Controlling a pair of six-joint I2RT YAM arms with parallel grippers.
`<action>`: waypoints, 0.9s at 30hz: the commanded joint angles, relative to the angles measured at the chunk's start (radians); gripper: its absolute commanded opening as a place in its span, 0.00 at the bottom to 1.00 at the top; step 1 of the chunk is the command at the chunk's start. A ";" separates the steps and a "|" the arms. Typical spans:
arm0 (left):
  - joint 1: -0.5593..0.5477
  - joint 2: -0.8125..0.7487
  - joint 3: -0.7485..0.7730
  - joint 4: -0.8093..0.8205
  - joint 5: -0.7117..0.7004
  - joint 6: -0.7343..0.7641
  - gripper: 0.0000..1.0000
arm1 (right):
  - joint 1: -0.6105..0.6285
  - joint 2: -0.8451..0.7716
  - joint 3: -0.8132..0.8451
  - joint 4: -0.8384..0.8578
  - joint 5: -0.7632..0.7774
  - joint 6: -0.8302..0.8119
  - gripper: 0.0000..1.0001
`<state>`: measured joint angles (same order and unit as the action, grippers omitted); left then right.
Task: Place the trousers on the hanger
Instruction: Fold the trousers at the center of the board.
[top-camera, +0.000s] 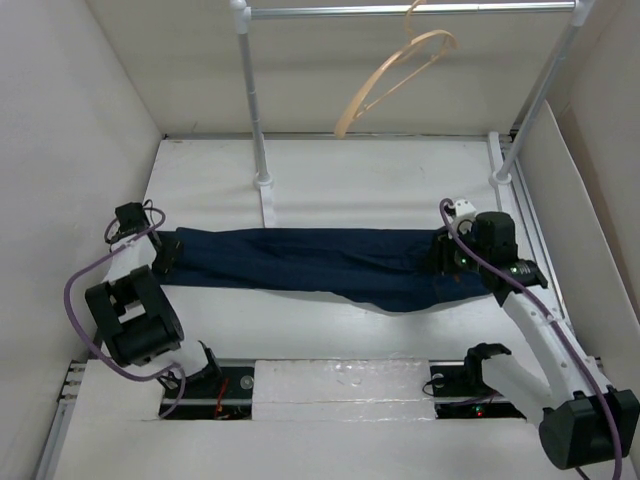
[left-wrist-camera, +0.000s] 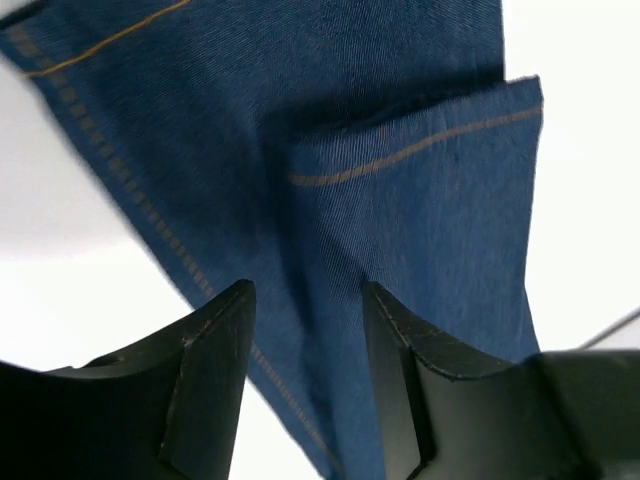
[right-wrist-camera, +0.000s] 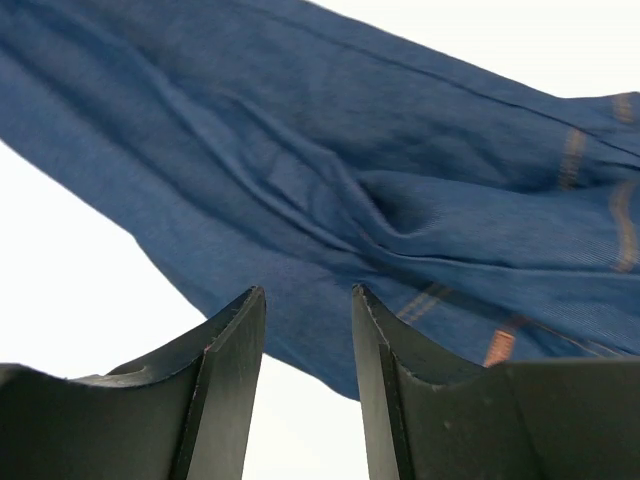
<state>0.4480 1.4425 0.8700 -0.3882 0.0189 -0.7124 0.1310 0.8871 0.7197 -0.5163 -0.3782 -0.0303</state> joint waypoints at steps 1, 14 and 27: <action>0.001 0.071 0.041 0.034 0.018 -0.038 0.43 | 0.041 0.006 0.012 0.028 -0.025 -0.033 0.46; -0.038 0.052 0.170 0.028 0.038 -0.036 0.00 | 0.137 0.030 -0.006 0.012 0.091 -0.066 0.46; 0.064 -0.292 0.020 -0.095 -0.125 0.048 0.00 | 0.007 0.156 0.003 0.050 0.070 -0.092 0.64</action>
<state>0.4381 1.1255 1.0122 -0.4534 -0.0299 -0.7097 0.1547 1.0576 0.7033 -0.5091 -0.2958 -0.1104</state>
